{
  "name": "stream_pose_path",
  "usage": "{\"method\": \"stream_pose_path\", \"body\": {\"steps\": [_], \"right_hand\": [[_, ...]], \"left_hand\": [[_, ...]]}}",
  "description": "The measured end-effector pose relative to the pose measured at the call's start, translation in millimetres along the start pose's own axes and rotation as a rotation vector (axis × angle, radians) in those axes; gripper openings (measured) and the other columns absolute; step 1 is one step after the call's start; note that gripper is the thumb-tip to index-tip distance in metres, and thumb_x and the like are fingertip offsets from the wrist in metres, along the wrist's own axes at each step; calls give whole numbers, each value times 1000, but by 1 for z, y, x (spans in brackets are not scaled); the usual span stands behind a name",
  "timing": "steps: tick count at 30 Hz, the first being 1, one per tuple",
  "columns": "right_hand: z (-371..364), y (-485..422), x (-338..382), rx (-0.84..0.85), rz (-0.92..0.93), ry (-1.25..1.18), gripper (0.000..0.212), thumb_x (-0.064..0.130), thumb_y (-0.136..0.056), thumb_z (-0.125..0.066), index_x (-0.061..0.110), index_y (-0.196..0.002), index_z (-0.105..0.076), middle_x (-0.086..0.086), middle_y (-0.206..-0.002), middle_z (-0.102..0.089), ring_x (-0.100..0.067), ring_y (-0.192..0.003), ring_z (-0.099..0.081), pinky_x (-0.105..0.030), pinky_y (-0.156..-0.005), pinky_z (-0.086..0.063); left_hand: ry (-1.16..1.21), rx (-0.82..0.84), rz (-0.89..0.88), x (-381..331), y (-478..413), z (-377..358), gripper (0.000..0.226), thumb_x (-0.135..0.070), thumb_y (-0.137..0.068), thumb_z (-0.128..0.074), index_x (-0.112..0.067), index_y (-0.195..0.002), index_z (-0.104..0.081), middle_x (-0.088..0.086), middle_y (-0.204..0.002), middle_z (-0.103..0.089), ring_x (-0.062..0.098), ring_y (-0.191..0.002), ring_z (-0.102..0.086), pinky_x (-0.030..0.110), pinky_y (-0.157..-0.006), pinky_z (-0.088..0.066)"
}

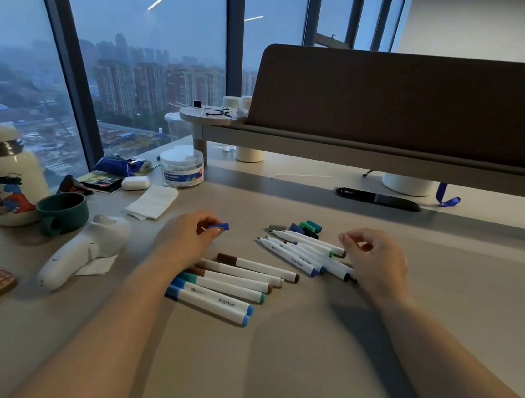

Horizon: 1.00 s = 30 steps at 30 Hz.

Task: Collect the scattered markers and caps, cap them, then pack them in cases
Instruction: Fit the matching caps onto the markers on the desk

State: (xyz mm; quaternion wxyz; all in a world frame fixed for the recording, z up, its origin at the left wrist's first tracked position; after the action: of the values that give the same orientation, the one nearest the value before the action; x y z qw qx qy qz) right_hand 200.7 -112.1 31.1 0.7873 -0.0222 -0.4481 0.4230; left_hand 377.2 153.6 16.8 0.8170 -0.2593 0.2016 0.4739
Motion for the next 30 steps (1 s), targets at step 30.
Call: {"method": "stream_pose_path", "body": {"steps": [30], "right_hand": [[-14,22,40,29,270,-245,6,15,-93,-59,20,-95,-57,11,-83,-58,-5,-79,-55,-17,-72,-41]], "left_hand": [[533,-130,-54,-32,22,19,13,-19,-91,-59,-21,-103,-61,-9,-95,-67,1,-89,-61,9,-74,-42]]}}
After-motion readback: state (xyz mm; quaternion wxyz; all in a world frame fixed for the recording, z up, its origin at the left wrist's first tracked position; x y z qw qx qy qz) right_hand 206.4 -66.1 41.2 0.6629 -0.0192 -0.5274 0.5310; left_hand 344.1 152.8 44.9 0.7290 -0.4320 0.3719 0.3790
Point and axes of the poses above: each hand's wrist, its own y-axis away from the middle knuckle, its own z-axis out of the back of the hand, x = y × z, the point moved 9 cm from there along -y, towards the middle knuckle
